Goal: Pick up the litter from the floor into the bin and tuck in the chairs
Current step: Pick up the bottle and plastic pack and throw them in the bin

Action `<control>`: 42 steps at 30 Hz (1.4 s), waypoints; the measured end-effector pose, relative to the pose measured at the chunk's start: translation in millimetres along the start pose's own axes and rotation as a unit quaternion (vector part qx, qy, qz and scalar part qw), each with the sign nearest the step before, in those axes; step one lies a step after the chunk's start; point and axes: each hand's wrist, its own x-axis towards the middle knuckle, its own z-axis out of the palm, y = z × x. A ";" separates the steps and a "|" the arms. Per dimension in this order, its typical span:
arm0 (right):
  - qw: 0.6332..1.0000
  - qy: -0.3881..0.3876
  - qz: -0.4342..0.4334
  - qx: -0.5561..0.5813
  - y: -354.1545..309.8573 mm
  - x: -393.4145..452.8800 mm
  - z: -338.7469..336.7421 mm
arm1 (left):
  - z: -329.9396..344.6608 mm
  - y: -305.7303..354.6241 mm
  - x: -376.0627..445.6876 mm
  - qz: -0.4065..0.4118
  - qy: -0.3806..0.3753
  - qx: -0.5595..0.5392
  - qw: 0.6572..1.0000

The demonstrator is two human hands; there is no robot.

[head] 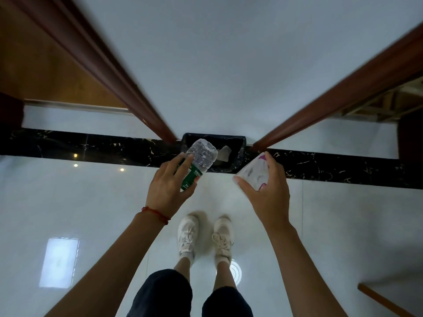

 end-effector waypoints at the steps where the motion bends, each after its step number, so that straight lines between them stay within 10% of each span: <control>1: 1.000 -0.001 0.004 0.000 8.1 5.5 9.4 | 12.5 -7.7 4.3 0.003 -0.005 0.001 1.000; 22: 0.999 0.003 0.038 -0.008 89.0 47.3 85.7 | 172.5 -71.6 96.3 -0.051 -0.071 -0.011 0.996; 42: 0.999 -0.015 -0.036 0.028 79.7 90.6 166.0 | 127.5 -96.8 26.2 -0.057 -0.031 0.048 0.997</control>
